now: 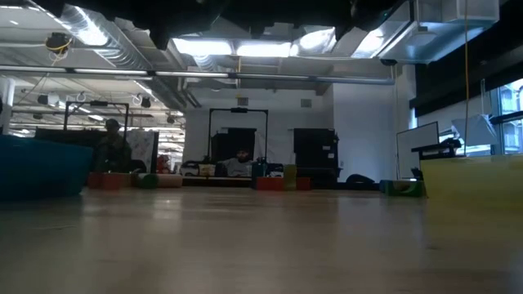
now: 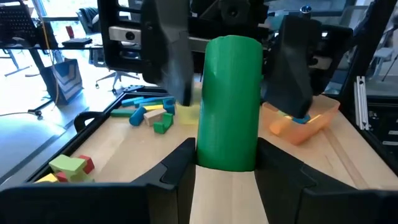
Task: Sort blocks by size
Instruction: Put the green cylindrical block into the orange bin
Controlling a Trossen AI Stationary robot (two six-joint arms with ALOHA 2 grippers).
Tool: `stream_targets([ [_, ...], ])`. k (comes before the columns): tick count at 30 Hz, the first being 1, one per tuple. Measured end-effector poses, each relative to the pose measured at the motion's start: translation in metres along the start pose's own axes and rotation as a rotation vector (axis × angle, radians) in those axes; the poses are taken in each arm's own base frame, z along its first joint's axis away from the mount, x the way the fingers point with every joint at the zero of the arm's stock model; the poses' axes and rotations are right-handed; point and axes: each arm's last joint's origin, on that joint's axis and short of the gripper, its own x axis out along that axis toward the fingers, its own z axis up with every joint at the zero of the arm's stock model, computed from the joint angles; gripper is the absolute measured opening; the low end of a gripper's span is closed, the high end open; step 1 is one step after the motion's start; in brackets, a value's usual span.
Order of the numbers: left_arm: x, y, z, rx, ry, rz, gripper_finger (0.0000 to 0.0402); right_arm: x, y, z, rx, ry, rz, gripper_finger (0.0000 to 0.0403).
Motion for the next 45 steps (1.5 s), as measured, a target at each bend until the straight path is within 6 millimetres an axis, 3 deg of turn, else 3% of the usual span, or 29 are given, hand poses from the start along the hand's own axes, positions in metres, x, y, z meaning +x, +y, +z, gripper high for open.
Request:
stream_targets([
  [6,0.000,0.000,0.000,-0.007,-0.001,0.001,0.0127,0.000,-0.001,0.000,-0.012,0.000,0.000,0.0134],
  [12,0.001,0.002,0.000,-0.016,0.001,0.010,0.0136,0.000,-0.001,0.000,-0.026,0.001,-0.001,0.0132],
  [20,-0.005,0.005,0.000,0.016,0.046,0.019,0.0210,0.000,0.000,-0.002,-0.019,0.021,0.011,0.0141],
  [29,-0.036,0.014,-0.022,0.011,0.341,0.039,0.0229,-0.010,0.004,0.007,0.020,0.110,-0.007,0.0146],
  [36,-0.044,0.017,-0.041,-0.004,0.531,0.085,0.0229,-0.031,0.026,0.026,0.051,0.269,-0.034,0.0137],
  [45,-0.045,0.017,-0.043,-0.019,0.540,0.097,0.0230,-0.069,0.062,0.042,0.272,0.527,-0.064,0.0142],
])
